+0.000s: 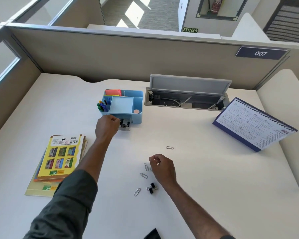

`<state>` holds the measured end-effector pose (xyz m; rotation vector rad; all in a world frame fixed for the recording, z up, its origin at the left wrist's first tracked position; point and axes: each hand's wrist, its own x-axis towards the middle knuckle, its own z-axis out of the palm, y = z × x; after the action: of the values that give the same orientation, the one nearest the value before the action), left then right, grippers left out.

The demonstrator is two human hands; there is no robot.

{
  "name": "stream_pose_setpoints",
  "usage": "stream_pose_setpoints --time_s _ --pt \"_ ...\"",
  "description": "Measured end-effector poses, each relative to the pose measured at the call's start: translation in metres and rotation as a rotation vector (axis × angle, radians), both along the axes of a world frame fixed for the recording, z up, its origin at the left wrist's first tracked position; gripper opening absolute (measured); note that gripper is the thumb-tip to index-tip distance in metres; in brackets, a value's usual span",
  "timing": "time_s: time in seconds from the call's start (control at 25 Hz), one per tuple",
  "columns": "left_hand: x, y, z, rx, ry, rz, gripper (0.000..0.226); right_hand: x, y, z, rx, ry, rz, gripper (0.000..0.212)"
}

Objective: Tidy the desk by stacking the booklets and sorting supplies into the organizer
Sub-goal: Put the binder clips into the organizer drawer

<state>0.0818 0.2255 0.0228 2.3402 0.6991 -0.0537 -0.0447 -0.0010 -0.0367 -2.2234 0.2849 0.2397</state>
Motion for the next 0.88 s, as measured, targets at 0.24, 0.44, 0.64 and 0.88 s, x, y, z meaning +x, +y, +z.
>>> stream_pose_setpoints --time_s 0.24,0.44,0.64,0.88 --pt "0.014 -0.013 -0.004 0.054 0.101 -0.045 0.018 -0.028 -0.007 -0.017 -0.146 -0.019 0.187 0.016" --pt "0.018 -0.012 -0.007 0.102 0.136 -0.05 0.017 -0.067 -0.019 -0.03 -0.321 0.006 0.405 0.037" --pt "0.019 -0.01 -0.004 0.096 0.14 -0.046 0.025 -0.077 -0.029 -0.029 -0.344 -0.015 0.532 0.037" --pt "0.01 -0.01 0.004 0.104 0.112 -0.051 0.022 -0.072 -0.032 -0.03 -0.413 -0.081 0.59 0.045"
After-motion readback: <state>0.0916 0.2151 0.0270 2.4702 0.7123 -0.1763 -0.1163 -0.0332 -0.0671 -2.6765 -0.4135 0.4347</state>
